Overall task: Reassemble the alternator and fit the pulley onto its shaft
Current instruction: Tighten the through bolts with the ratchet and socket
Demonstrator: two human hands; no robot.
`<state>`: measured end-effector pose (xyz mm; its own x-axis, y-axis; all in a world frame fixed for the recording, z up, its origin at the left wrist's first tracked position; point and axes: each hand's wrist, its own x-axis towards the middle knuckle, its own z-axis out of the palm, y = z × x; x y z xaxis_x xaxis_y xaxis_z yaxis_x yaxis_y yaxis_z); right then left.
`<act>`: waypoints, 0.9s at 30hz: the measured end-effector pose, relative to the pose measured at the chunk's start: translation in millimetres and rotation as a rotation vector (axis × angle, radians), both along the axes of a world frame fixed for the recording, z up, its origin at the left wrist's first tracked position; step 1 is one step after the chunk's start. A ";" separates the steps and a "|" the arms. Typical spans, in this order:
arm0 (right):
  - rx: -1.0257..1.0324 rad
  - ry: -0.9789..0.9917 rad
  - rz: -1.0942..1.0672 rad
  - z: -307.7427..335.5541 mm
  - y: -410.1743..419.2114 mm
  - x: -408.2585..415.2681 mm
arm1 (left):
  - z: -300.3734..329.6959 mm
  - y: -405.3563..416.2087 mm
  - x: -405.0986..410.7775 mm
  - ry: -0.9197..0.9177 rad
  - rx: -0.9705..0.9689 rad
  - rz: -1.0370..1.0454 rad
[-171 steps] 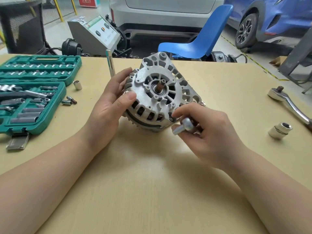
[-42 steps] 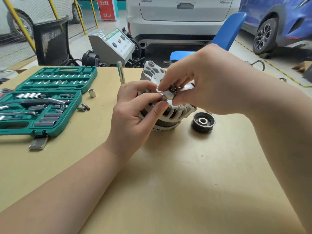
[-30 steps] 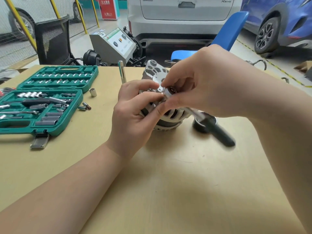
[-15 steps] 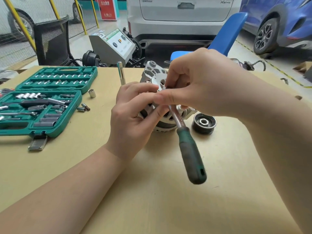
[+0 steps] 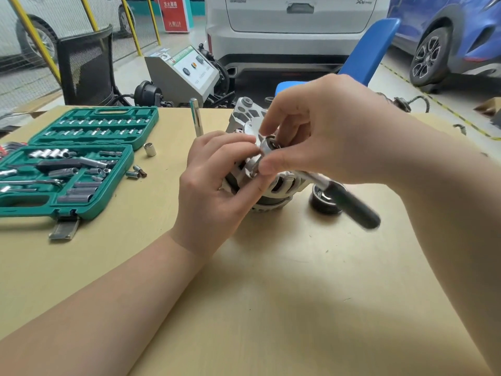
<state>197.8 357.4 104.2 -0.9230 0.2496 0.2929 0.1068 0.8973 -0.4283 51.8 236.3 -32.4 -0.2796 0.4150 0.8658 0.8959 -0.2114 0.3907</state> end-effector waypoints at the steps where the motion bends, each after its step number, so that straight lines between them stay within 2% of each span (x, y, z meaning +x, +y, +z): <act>1: -0.017 0.001 -0.029 -0.5 -1.2 -1.3 | -0.1 0.1 0.6 0.002 0.009 0.004; 4: -0.018 0.005 -0.079 0.4 -5.1 -2.4 | -1.0 -0.3 1.4 -0.009 0.014 0.001; 13: 0.028 -0.096 -0.051 9.7 -6.9 5.7 | -0.6 0.3 2.0 -0.026 0.011 0.009; 20: 0.251 -0.030 0.069 3.6 -0.2 2.9 | 0.3 -4.0 -3.2 -0.022 -0.028 -0.039; 27: 0.108 -0.018 -0.004 -0.3 -8.5 1.6 | -2.7 -3.2 -7.0 -0.014 -0.023 -0.024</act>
<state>199.4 349.0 103.9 -0.9276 0.2207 0.3014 0.1169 0.9378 -0.3269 44.8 233.1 -35.1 -0.2811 0.4414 0.8521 0.8854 -0.2232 0.4077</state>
